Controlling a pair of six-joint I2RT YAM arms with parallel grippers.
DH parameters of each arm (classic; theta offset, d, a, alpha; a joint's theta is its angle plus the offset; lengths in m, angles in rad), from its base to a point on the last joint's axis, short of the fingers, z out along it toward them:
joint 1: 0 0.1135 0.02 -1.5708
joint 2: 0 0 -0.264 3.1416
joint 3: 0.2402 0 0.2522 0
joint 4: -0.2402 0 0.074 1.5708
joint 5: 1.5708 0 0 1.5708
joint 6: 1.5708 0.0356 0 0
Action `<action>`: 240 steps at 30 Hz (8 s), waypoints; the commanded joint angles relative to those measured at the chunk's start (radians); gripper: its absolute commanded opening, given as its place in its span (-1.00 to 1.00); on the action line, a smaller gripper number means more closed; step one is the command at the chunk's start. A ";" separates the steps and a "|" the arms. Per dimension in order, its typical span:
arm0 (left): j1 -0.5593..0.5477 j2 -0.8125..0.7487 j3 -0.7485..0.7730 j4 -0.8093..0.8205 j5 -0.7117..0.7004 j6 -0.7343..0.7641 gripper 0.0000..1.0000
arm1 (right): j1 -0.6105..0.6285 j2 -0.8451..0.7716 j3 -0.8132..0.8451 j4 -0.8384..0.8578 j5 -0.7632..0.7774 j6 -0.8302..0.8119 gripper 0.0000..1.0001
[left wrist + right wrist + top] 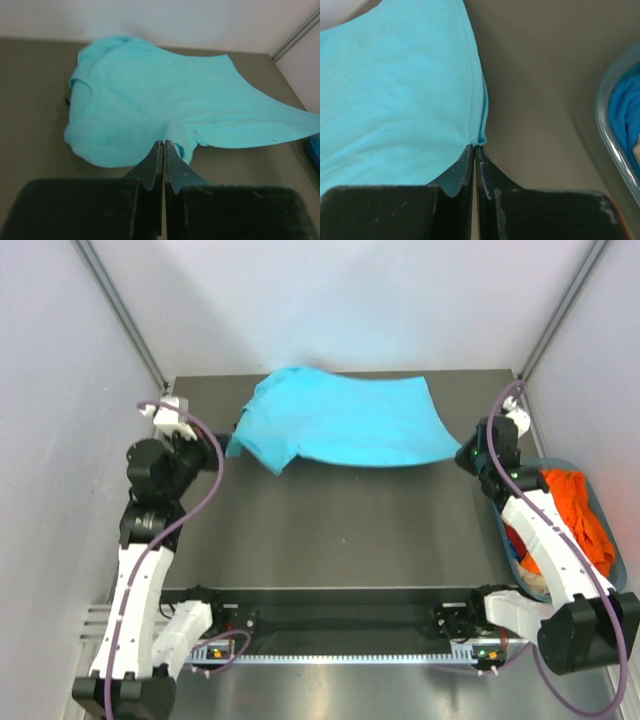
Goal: Fold and stack the t-shirts
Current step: Flatten the tshirt out, then fold the tshirt
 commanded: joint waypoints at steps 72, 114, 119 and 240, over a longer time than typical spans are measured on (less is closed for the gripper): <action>-0.088 0.877 0.297 -0.126 -0.249 -0.116 -1.00 | -0.107 0.395 0.031 -0.005 0.006 -0.011 -1.00; -0.090 0.945 0.444 -0.256 -0.519 -0.160 -1.00 | -0.115 0.513 0.116 0.047 -0.047 -0.122 -1.00; -0.088 0.963 0.452 -0.258 -0.525 -0.163 -1.00 | -0.115 0.528 0.132 0.070 -0.059 -0.126 -1.00; 0.232 0.770 -0.159 0.031 -0.151 -0.534 -0.64 | -0.098 0.361 0.038 -0.178 0.100 0.024 -0.65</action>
